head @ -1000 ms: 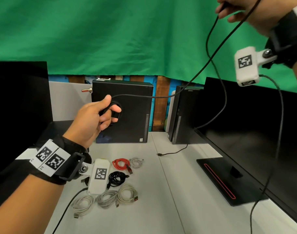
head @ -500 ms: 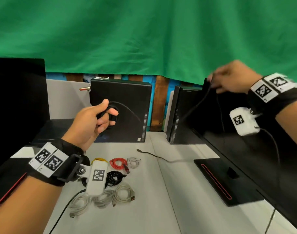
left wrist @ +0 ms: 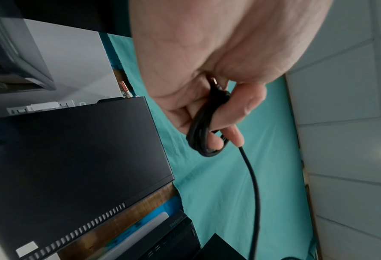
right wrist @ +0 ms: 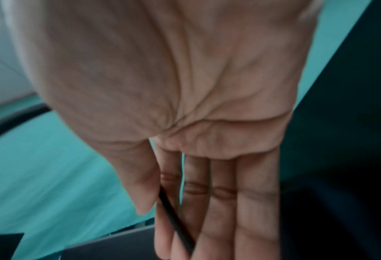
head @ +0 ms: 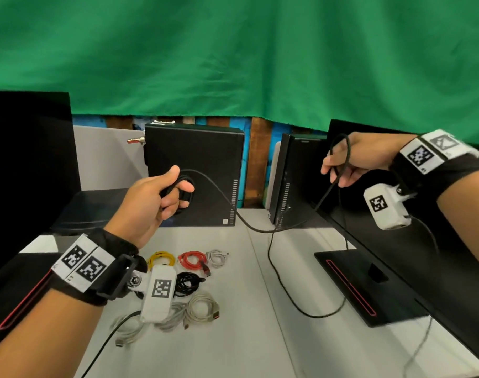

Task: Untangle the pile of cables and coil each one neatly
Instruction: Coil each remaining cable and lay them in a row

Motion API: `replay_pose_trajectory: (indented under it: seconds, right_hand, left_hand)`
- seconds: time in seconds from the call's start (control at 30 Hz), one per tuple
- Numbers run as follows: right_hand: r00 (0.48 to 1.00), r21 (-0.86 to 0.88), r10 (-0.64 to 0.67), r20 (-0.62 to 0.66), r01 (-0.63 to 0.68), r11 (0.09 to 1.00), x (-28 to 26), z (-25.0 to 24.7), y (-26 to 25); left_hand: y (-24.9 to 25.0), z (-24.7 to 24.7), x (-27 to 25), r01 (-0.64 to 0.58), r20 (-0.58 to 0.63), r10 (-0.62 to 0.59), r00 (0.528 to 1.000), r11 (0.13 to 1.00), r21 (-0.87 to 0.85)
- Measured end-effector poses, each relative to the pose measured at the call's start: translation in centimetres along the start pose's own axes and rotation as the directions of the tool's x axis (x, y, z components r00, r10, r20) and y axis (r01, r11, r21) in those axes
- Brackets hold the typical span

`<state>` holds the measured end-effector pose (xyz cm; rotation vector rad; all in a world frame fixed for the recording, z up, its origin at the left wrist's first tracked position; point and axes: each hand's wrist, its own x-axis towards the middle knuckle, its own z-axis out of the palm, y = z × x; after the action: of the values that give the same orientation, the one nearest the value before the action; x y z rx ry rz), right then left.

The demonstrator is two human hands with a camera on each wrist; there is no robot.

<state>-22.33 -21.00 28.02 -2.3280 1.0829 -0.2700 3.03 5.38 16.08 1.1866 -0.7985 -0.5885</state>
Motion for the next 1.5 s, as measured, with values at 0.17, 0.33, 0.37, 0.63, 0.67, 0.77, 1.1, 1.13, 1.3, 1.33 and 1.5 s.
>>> replay_pose_trajectory:
  seconds: [0.17, 0.33, 0.37, 0.63, 0.67, 0.77, 1.1, 1.13, 1.3, 1.33, 1.5]
  right_hand:
    - [0.998, 0.022, 0.062, 0.012, -0.062, 0.998, 0.6, 2.4, 3.0]
    - [0.984, 0.03, 0.172, 0.046, -0.173, 0.984, 0.9, 5.4, 6.4]
    - [0.982, 0.039, 0.187, -0.011, -0.187, 0.982, 1.2, 5.5, 6.9]
    - [0.854, 0.036, -0.413, -0.317, 0.445, 0.895, -4.2, 13.3, -0.6]
    - [0.857, 0.085, -0.471, -0.209, 0.495, 0.865, -5.0, 15.1, -1.5]
    - [0.853, 0.341, -0.521, -0.014, 0.494, 0.8, -5.5, 19.5, -2.3]
    - [0.979, 0.805, -0.152, -0.133, 0.196, 0.559, -4.0, 24.8, 0.4]
    - [0.976, 0.746, -0.185, -0.118, 0.21, 0.632, -4.4, 25.4, 0.4]
    - [0.899, 0.493, -0.437, 0.014, 0.374, 0.785, -8.2, 26.7, 0.0]
    - [0.884, 0.474, -0.466, 0.034, 0.396, 0.786, -9.0, 26.4, 0.1]
    - [0.858, 0.551, -0.514, 0.03, 0.415, 0.724, -11.6, 21.8, 0.2]
  left_hand:
    - [0.0, 0.4, -0.7, 0.026, 0.008, -0.026, 1.0, 0.999, 0.032]
    - [-0.3, 0.3, -1.7, 0.061, 0.017, -0.065, 0.998, 0.982, 0.18]
    - [-0.4, 0.2, -1.8, 0.069, -0.004, -0.069, 0.998, 0.971, 0.228]
    - [-2.3, 2.2, -2.7, 0.236, -0.059, -0.229, 0.972, 0.931, 0.28]
    - [-2.6, 2.6, -3.0, 0.243, -0.029, -0.244, 0.969, 0.932, 0.269]
    - [-2.9, 3.4, -3.9, 0.223, 0.071, -0.242, 0.968, 0.953, 0.203]
    - [-2.9, 3.2, -4.3, 0.147, 0.132, -0.123, 0.984, 0.971, -0.19]
    - [-3.2, 3.4, -4.2, 0.117, 0.129, -0.091, 0.987, 0.969, -0.218]
    - [-5.1, 3.8, -3.6, -0.103, 0.076, 0.106, 0.991, 0.993, -0.052]
    - [-5.5, 3.7, -3.5, -0.169, 0.066, 0.164, 0.984, 0.982, 0.08]
    - [-8.0, 3.3, -3.3, -0.358, 0.196, 0.313, 0.929, 0.63, 0.689]
